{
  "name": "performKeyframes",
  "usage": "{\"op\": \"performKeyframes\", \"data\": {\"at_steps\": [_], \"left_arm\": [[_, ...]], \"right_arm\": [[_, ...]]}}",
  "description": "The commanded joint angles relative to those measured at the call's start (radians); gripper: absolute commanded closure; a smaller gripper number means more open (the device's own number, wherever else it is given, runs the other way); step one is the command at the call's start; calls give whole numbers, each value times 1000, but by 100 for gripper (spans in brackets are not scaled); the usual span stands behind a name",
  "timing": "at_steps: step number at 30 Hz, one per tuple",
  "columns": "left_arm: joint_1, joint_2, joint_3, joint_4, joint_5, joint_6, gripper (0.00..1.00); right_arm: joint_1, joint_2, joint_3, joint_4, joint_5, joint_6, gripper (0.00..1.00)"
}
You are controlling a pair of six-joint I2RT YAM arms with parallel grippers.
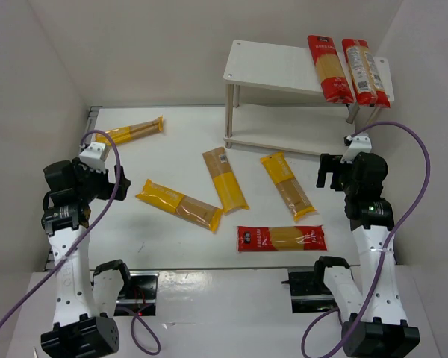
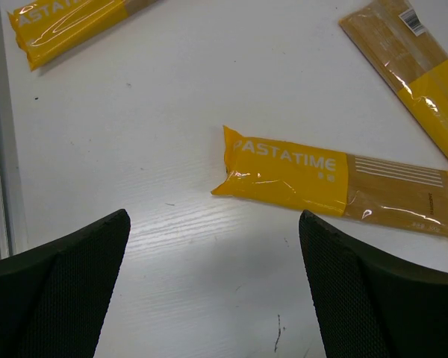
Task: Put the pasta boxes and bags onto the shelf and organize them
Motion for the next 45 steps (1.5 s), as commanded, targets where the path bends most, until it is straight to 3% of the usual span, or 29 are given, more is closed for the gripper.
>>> {"op": "performKeyframes", "data": {"at_steps": [1,9,17,18,23,30,34,38,41,45], "left_arm": [[4,-20,-1,21,9,-9,1],[4,-29,-1,21,-1,-9,1],[4,-39,-1,40,-44,-31,1],[4,-48,-1,40,-34,-31,1],[4,-68,-1,40,-24,-20,1],[4,-104,-10,40,20,27,1],[4,-105,-10,49,8,28,1],[4,-95,-19,60,8,37,1],[4,-95,-28,60,-1,46,1],[4,-95,-28,69,-30,46,1]], "right_arm": [[-6,-10,2,42,-25,-20,0],[-6,6,14,14,-110,-49,0],[65,216,166,-188,-496,-348,0],[154,289,202,-270,-480,-438,0],[280,357,166,-292,-401,-610,0],[467,466,105,-456,-426,-830,0],[642,520,62,-424,-360,-829,0],[734,644,39,-403,-329,-839,0],[735,771,81,-427,-329,-864,0],[744,857,72,-340,-256,-849,0]]}}
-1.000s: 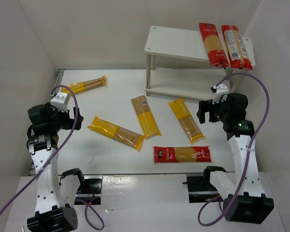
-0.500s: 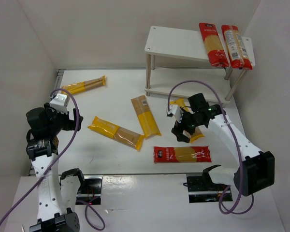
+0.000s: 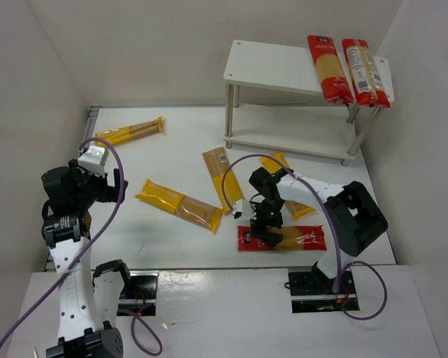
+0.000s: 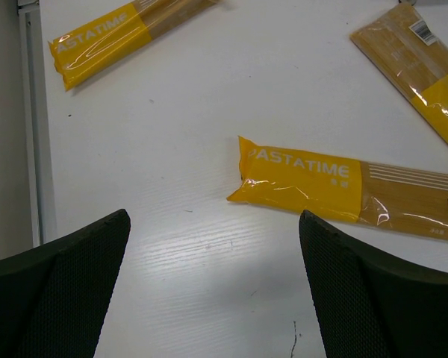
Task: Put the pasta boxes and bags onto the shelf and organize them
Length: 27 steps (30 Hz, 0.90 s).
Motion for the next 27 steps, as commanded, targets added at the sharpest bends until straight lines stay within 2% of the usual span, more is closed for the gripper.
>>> {"op": "performKeyframes", "data": {"at_steps": [1,7,13,16,17,19,20,21,27], "left_arm": [[4,6,-7,53,-8,17,1],[4,34,-7,53,-17,17,1],[4,25,-7,53,-17,17,1],[4,25,-7,53,-17,17,1],[4,25,-7,53,-17,17,1],[4,15,-7,53,-17,17,1],[4,15,-7,53,-17,17,1],[4,15,-7,53,-17,17,1],[4,15,-7,53,-8,17,1]], "right_arm": [[10,44,22,44,66,-19,0],[10,113,32,44,86,-19,0],[95,158,41,44,145,6,3],[153,179,41,64,180,42,25],[165,190,41,64,180,42,44],[185,208,41,75,180,68,65],[185,230,51,105,191,84,88],[194,242,61,121,191,99,98],[194,262,177,237,217,231,100]]}}
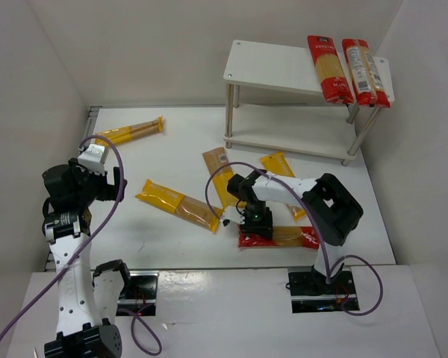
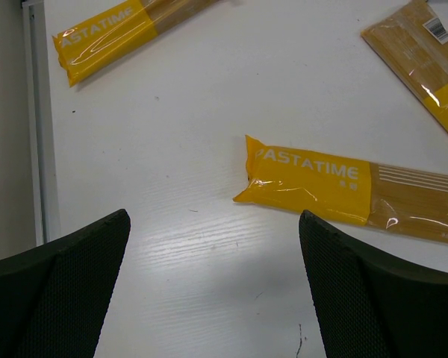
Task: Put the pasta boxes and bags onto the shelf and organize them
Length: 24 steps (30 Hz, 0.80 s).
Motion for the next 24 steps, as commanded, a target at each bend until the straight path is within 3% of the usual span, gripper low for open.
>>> {"op": "performKeyframes", "data": {"at_steps": [1,8,19,21,22,23,24], "left_arm": [[4,-14,-3,30,16,15,1],[4,-23,-3,30,16,15,1],[4,-23,-3,30,16,6,1],[4,-32,-3,30,16,6,1],[4,-32,-3,30,16,6,1],[4,-32,-3,30,16,6,1],[4,-32,-3,30,16,6,1]], "right_arm": [[9,77,39,337,-17,96,100],[9,95,199,408,61,184,100],[-31,118,262,521,152,162,100],[-40,103,262,543,152,178,84],[-40,91,262,543,131,178,70],[-40,53,253,543,116,178,31],[-50,29,253,543,100,192,20]]}}
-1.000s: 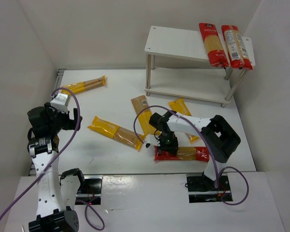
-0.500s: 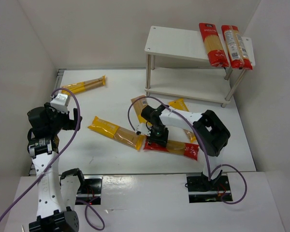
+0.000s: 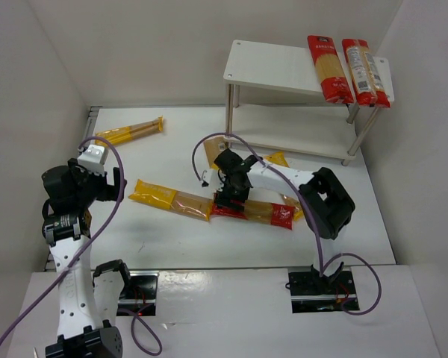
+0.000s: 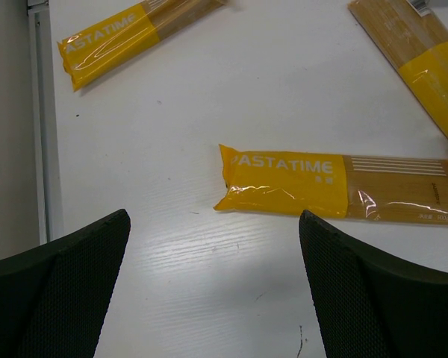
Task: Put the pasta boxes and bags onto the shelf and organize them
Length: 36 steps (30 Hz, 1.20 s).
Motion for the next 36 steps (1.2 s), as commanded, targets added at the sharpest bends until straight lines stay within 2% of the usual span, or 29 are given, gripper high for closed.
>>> {"op": "performKeyframes", "data": {"at_steps": [1,2,3,5,10,16,20,36], "left_arm": [[4,-17,-3,30,15,6,1],[4,-17,-3,30,15,6,1],[4,-17,-3,30,24,6,1],[4,-26,-3,30,25,6,1],[4,-35,-3,30,25,6,1],[4,-44,-12,30,25,6,1],[4,-54,-12,30,25,6,1],[4,-54,-21,30,25,6,1]], "right_arm": [[-24,-82,11,205,-44,15,13],[-34,-132,-2,182,-67,15,2],[-35,-157,-15,171,-91,15,0],[-62,-230,-61,145,-167,0,0],[-114,-341,-216,161,-208,-46,0],[-176,-341,-295,161,-273,-80,0],[-185,-332,-354,229,-263,-98,0],[-197,-212,-355,259,-320,-108,0]]}}
